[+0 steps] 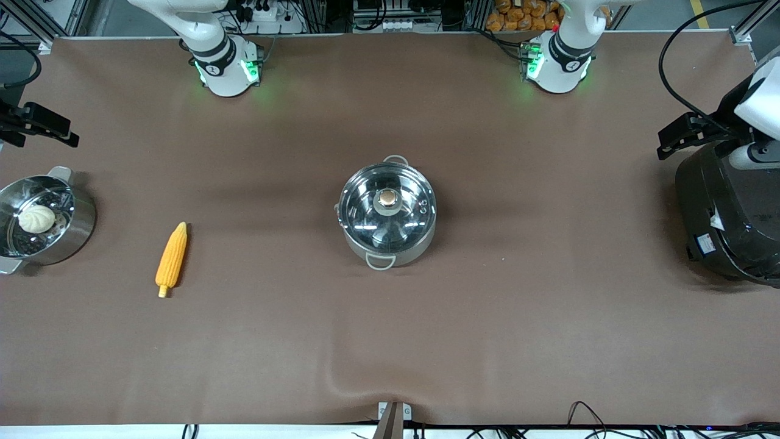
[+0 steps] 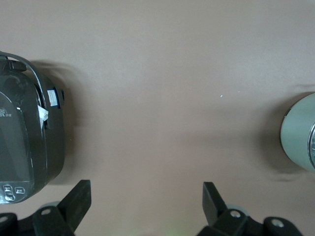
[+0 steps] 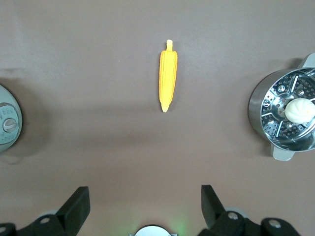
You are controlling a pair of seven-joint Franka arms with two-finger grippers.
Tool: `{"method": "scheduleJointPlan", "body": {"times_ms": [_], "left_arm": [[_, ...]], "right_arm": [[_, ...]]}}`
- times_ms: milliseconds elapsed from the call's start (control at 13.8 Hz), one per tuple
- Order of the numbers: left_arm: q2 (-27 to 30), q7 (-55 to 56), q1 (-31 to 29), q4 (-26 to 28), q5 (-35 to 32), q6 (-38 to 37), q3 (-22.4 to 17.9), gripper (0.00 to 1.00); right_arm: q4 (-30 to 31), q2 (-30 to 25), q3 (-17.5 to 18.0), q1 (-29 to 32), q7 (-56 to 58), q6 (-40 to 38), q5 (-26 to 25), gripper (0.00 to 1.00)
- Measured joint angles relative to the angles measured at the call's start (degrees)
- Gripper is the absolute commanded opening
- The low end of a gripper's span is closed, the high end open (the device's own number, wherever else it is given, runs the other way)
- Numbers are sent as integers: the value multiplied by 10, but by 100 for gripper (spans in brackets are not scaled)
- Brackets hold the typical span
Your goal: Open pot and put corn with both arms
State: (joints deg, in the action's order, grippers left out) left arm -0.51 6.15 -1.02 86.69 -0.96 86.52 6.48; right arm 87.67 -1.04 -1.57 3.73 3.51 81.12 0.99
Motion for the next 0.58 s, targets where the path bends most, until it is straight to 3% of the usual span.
{"method": "scheduleJointPlan", "body": {"times_ms": [579], "left_arm": [[-2,0,-1,-6,1,0,-3,100]], "right_arm": [[0,3,0,0,0,-1,0,100]]}}
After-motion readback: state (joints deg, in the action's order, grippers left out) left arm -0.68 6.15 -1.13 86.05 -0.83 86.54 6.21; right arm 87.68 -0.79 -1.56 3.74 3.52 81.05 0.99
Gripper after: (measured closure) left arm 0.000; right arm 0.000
